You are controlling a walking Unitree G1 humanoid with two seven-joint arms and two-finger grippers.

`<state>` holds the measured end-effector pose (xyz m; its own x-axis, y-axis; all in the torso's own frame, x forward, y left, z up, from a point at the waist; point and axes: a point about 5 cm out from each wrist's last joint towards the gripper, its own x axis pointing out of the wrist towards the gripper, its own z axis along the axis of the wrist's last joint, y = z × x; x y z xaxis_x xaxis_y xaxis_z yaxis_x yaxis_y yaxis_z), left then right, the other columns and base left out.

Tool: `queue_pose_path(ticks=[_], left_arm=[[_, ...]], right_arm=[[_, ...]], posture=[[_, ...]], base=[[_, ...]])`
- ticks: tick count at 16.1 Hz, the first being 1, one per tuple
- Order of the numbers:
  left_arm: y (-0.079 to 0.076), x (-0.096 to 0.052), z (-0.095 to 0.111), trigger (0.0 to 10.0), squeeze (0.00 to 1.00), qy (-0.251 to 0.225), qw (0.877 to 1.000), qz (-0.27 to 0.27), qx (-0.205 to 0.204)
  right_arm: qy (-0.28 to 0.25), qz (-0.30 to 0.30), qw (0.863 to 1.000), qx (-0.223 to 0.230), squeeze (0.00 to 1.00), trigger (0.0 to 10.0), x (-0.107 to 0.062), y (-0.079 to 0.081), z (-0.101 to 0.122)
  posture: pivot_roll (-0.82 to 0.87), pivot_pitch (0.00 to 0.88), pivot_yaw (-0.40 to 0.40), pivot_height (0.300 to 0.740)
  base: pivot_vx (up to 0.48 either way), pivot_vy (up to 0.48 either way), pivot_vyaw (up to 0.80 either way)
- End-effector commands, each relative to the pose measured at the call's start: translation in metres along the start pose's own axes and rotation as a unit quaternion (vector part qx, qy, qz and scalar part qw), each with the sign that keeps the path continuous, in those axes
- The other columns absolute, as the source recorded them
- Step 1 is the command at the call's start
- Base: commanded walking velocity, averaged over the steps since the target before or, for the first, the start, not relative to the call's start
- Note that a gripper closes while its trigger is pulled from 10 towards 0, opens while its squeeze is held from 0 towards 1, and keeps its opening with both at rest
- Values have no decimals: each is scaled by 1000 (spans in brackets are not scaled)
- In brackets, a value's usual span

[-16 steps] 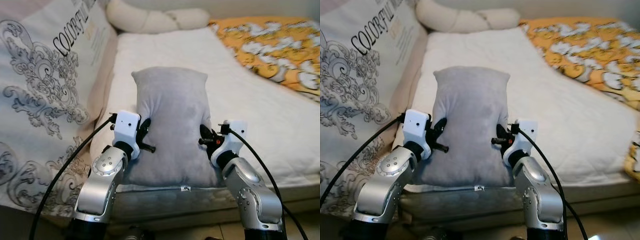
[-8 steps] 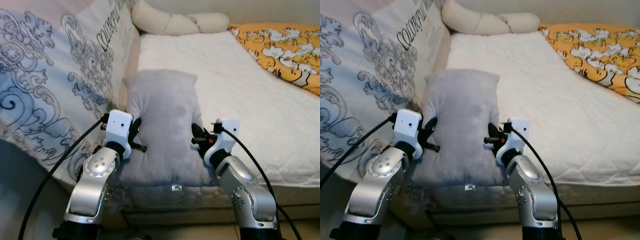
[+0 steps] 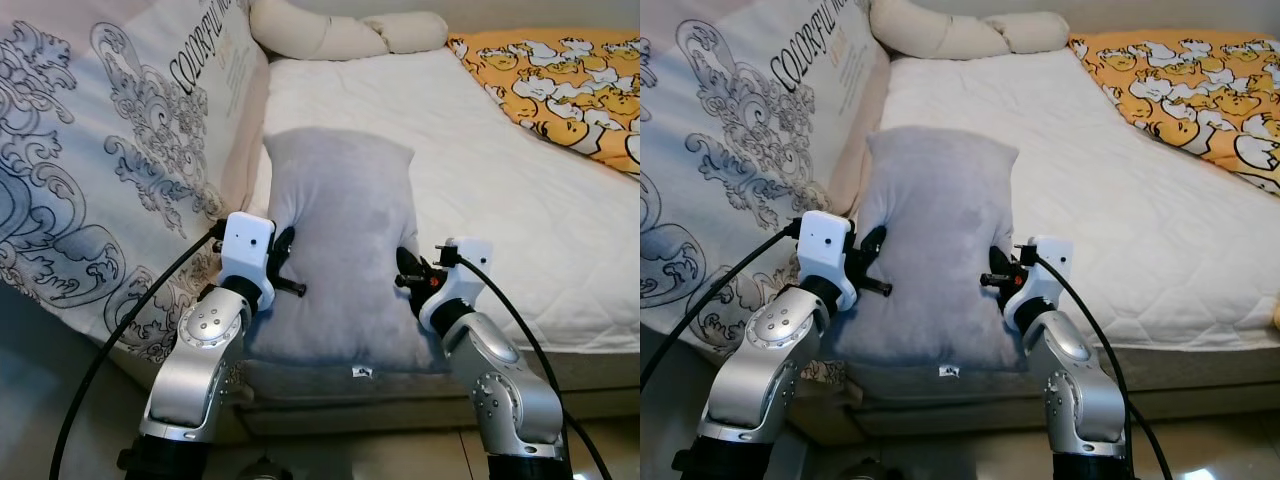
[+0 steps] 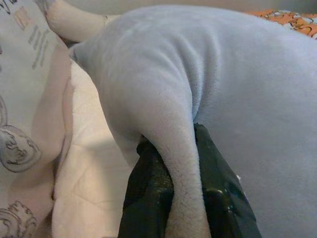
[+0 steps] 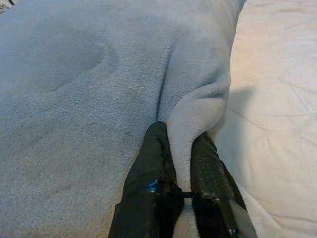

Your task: Clean up the room

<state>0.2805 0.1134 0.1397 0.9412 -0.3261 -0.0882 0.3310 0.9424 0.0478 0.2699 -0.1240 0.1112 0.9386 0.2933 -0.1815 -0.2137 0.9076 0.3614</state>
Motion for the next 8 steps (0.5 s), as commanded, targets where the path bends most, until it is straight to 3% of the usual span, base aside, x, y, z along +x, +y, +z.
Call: queue_pose_path(ticks=[1,8], left_arm=[[2,2,10,10000,0,-25,1000,8,8],[2,2,11,10000,0,-27,1000,6,10]], right_arm=[[-17,11,1000,-2,0,10000,2,4,8],[-16,16,1000,-11,0,10000,4,4,9]], posture=[[21,0,41,740],[24,0,35,740]], base=[[349,0,0],[381,0,0]])
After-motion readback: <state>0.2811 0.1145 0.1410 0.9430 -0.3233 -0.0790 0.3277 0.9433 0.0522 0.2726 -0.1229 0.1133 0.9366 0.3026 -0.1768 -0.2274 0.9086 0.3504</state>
